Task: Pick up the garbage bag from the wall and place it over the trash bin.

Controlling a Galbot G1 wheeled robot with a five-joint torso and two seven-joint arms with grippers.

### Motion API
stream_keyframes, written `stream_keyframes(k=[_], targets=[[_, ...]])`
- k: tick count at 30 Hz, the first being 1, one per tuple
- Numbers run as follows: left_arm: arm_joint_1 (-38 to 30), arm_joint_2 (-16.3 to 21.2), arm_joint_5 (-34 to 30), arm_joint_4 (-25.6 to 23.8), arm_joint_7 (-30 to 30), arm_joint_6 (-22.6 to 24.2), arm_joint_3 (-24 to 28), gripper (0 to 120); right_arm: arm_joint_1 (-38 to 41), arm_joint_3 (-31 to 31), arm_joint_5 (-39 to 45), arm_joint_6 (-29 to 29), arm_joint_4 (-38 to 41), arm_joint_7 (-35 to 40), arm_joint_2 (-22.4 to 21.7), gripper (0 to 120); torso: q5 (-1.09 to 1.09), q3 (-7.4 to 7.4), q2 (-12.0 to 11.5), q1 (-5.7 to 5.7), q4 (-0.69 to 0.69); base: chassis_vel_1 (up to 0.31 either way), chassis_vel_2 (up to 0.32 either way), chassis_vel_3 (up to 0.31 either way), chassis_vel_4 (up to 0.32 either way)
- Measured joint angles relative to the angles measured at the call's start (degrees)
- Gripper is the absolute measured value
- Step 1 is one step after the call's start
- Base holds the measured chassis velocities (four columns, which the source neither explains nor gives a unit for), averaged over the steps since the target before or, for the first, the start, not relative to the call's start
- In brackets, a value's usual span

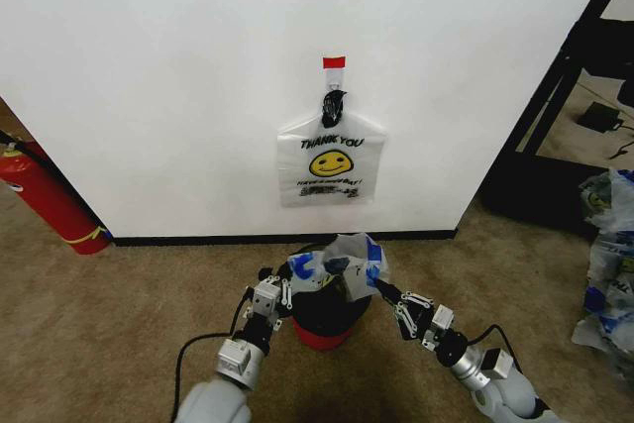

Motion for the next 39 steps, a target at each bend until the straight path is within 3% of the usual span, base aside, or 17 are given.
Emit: stream_keyframes(k=[10, 15, 19, 31, 39], targets=[[-0.2, 5.1, -3.1, 3.4, 2.7, -2.5, 0.6, 0, -0.1, 2.2, 2.1, -3.2, -0.9, -10.1, -3.1, 0, 0.05, 0.0, 0.0, 0.0, 0.01, 0.0, 0.0, 0.0, 0.0], [-2.4, 5.6, 1.4, 10.1, 2.0, -5.8, 0.7, 0, 0.6, 2.6, 1.0, -3.4, -5.3, -14.9, -2.6, 0, 0.05, 0.0, 0.0, 0.0, 0.0, 0.0, 0.0, 0.0, 0.0], [-3.0, 6.1, 3.8, 11.9, 1.8, -7.0, 0.7, 0, 1.4, 2.7, 0.5, -4.0, -7.9, -19.2, -2.2, 0, 0.07, 0.0, 0.0, 0.0, -0.01, 0.0, 0.0, 0.0, 0.0], [0.6, 12.7, 7.7, 10.5, 3.6, -9.8, 0.3, 0, 3.1, 7.7, 1.5, -9.6, -14.6, -32.8, -4.1, 0, 0.06, 0.0, 0.0, 0.0, -0.01, 0.0, 0.0, 0.0, 0.0], [1.2, 12.7, 10.8, 12.9, 5.2, -11.5, 1.4, 0, 4.6, 7.0, -0.1, -9.6, -19.2, -35.2, -2.8, 0, 0.09, 0.0, 0.0, 0.0, 0.0, 0.0, 0.0, 0.0, 0.0]])
